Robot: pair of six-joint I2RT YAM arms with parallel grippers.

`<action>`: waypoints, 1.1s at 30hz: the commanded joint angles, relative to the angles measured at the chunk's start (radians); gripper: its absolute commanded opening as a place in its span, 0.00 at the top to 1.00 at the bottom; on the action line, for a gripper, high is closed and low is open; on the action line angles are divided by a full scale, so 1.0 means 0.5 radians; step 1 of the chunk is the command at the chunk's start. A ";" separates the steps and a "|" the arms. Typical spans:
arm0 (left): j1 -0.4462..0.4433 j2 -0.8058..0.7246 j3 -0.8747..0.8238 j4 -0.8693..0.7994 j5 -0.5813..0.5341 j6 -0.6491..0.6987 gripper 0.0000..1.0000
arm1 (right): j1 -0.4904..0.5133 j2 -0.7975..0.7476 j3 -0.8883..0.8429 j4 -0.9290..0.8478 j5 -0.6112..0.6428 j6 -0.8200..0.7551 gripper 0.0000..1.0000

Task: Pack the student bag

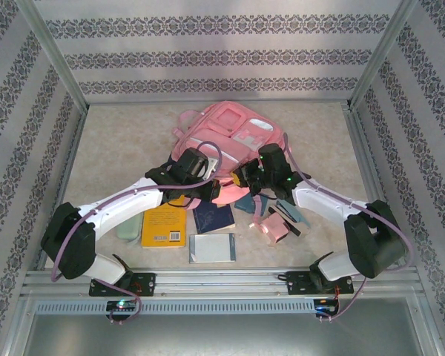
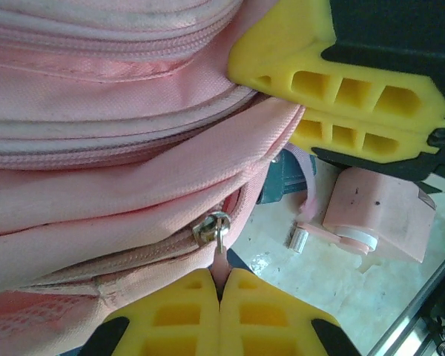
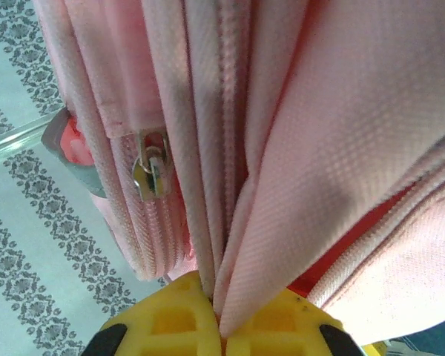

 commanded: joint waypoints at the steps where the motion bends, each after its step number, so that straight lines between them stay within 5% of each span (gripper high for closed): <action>1: -0.031 -0.102 0.029 -0.048 -0.043 0.062 1.00 | -0.055 -0.046 0.074 -0.086 -0.093 -0.161 1.00; 22: 0.155 -0.134 0.003 -0.184 -0.349 0.158 1.00 | -0.336 0.049 0.585 -0.995 -0.616 -1.117 1.00; 33: 0.390 -0.196 -0.111 -0.234 -0.399 0.106 1.00 | -0.394 0.157 0.883 -1.434 -0.620 -1.458 1.00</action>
